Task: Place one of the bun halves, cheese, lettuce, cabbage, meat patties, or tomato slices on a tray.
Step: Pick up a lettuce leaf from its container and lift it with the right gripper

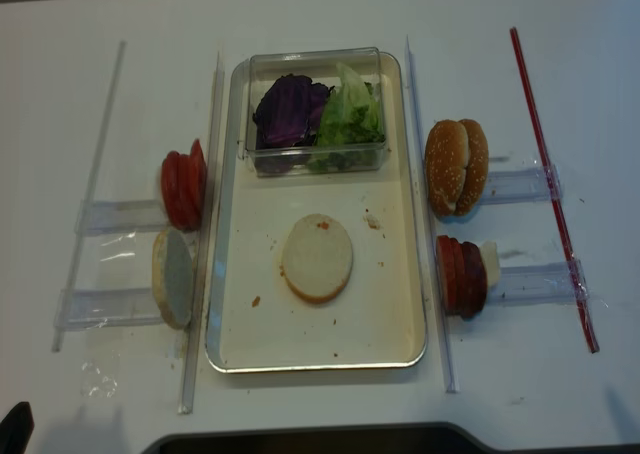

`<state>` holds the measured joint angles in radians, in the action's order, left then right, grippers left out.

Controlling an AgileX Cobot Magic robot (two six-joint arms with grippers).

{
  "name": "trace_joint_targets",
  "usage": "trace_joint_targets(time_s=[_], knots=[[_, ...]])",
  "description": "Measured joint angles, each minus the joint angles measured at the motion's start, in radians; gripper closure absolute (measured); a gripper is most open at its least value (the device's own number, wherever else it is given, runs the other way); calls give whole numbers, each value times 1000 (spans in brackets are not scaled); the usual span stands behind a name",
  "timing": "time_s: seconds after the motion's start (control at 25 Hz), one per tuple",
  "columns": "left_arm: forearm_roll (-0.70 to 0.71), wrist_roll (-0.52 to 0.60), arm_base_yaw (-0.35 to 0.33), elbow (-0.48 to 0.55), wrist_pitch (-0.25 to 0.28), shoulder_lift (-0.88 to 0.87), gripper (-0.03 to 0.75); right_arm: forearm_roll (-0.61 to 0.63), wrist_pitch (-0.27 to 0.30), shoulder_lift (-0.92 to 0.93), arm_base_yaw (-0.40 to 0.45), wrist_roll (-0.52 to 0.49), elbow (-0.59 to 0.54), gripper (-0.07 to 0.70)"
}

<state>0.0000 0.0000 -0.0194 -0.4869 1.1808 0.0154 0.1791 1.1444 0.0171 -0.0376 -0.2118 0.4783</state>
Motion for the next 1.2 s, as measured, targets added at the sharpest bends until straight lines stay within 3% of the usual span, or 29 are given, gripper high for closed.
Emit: trace_joint_targets(time_s=[0.44, 0.72, 0.92, 1.08, 1.2], knots=[[0, 0, 0, 0, 0, 0, 423, 2, 0, 0, 0, 6, 0, 230], [0, 0, 0, 0, 0, 0, 423, -2, 8, -80, 0, 154, 22, 230], [0, 0, 0, 0, 0, 0, 423, -2, 23, -288, 0, 236, 166, 230], [0, 0, 0, 0, 0, 0, 423, -2, 102, -493, 0, 254, 329, 230], [0, 0, 0, 0, 0, 0, 423, -2, 121, -645, 0, 258, 460, 230]])
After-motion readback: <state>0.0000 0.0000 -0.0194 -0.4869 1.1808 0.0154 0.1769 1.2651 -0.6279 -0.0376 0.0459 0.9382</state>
